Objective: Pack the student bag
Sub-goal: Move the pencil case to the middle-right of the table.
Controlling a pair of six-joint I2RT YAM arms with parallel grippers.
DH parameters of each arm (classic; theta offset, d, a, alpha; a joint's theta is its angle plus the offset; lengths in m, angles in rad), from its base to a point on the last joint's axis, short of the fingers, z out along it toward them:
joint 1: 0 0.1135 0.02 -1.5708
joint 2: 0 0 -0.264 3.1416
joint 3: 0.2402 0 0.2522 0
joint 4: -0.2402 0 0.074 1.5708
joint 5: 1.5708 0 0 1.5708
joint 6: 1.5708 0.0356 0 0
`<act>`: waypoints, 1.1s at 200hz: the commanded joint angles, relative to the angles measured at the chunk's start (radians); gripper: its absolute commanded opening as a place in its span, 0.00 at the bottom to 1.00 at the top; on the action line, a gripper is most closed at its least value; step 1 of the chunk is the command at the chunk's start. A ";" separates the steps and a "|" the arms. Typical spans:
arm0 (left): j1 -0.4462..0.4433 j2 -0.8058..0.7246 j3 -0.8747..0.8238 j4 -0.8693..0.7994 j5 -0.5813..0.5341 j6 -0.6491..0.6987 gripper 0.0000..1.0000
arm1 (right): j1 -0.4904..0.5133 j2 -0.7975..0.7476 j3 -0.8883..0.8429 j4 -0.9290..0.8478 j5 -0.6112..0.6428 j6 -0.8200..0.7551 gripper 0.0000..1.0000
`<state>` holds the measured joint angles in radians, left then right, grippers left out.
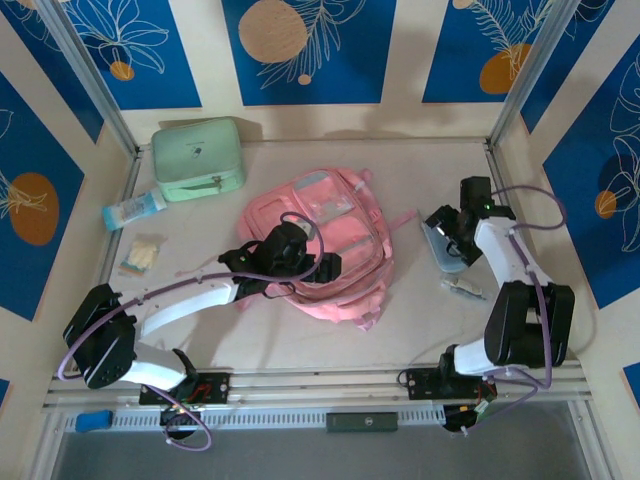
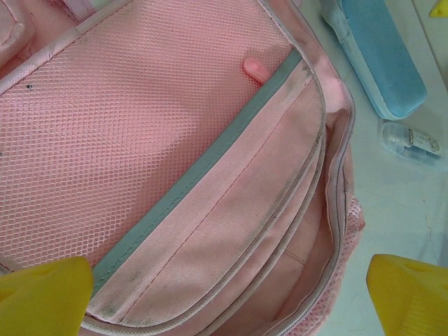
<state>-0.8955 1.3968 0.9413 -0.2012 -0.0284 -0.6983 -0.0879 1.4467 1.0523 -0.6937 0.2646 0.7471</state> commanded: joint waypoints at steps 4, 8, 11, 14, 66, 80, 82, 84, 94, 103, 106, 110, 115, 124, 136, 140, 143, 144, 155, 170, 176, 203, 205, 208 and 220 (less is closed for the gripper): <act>-0.003 0.010 0.021 0.019 -0.035 -0.010 1.00 | -0.016 0.124 0.086 -0.048 0.071 -0.240 0.99; -0.004 0.008 0.015 0.028 -0.047 -0.020 0.99 | -0.025 0.149 0.107 -0.054 0.059 -0.247 0.99; -0.003 0.007 0.013 0.034 -0.057 -0.028 0.99 | -0.033 0.165 0.122 -0.060 0.051 -0.248 0.99; -0.002 0.007 0.011 0.035 -0.066 -0.042 1.00 | -0.041 0.184 0.136 -0.070 0.051 -0.249 0.99; 0.027 -0.062 0.025 -0.033 -0.056 -0.088 0.99 | -0.107 0.407 0.263 -0.089 -0.099 -0.274 0.99; 0.030 -0.069 0.025 -0.069 -0.062 -0.083 0.99 | -0.099 0.416 0.250 -0.092 -0.189 -0.284 0.99; 0.030 -0.069 0.022 -0.067 -0.059 -0.083 0.99 | -0.095 0.414 0.247 -0.092 -0.191 -0.283 0.99; 0.031 -0.070 0.019 -0.065 -0.056 -0.084 0.99 | -0.091 0.411 0.244 -0.092 -0.193 -0.282 0.99; 0.036 -0.069 0.013 -0.052 -0.037 -0.087 0.99 | -0.067 0.381 0.210 -0.087 -0.194 -0.280 0.99; 0.037 -0.066 0.015 -0.055 -0.029 -0.087 0.99 | -0.050 0.340 0.175 -0.065 -0.213 -0.274 0.99; 0.038 -0.064 0.017 -0.057 -0.028 -0.086 0.99 | -0.046 0.326 0.164 -0.056 -0.222 -0.274 0.99; 0.038 -0.062 0.020 -0.060 -0.028 -0.084 0.99 | -0.038 0.311 0.149 -0.048 -0.225 -0.272 0.99; 0.040 -0.057 0.023 -0.064 -0.028 -0.081 0.99 | -0.030 0.298 0.140 -0.049 -0.212 -0.267 0.99; 0.040 -0.050 0.032 -0.069 -0.021 -0.077 0.99 | -0.016 0.284 0.130 -0.055 -0.187 -0.268 0.99; 0.041 -0.041 0.042 -0.069 -0.011 -0.075 1.00 | -0.002 0.282 0.123 -0.059 -0.149 -0.279 0.99; 0.041 -0.038 0.044 -0.069 -0.009 -0.076 0.99 | 0.003 0.283 0.121 -0.061 -0.142 -0.283 0.99; 0.041 -0.036 0.045 -0.070 -0.008 -0.076 0.99 | 0.005 0.285 0.119 -0.062 -0.141 -0.285 0.99; 0.041 -0.037 0.046 -0.070 -0.008 -0.076 0.99 | 0.006 0.286 0.118 -0.064 -0.141 -0.287 0.99; 0.041 -0.035 0.045 -0.068 -0.007 -0.077 1.00 | 0.024 0.293 0.120 -0.080 -0.130 -0.295 0.99; 0.043 -0.037 0.048 -0.077 -0.011 -0.075 0.99 | 0.062 0.279 0.106 -0.084 -0.101 -0.288 0.99; 0.043 -0.038 0.050 -0.082 -0.011 -0.073 1.00 | 0.068 0.270 0.098 -0.081 -0.120 -0.280 0.99; 0.045 -0.044 0.052 -0.099 -0.023 -0.063 1.00 | 0.094 0.230 0.058 -0.076 -0.145 -0.241 0.99; 0.045 -0.044 0.051 -0.100 -0.024 -0.063 0.99 | 0.100 0.229 0.058 -0.079 -0.137 -0.240 0.99; 0.045 -0.046 0.050 -0.100 -0.024 -0.063 0.99 | 0.109 0.227 0.058 -0.083 -0.125 -0.241 0.99; 0.047 -0.045 0.046 -0.101 -0.026 -0.059 0.99 | 0.156 0.229 0.061 -0.104 -0.066 -0.239 0.99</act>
<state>-0.8600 1.3514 0.9630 -0.2672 -0.0532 -0.7769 0.0063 1.7145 1.1213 -0.7547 0.1390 0.4870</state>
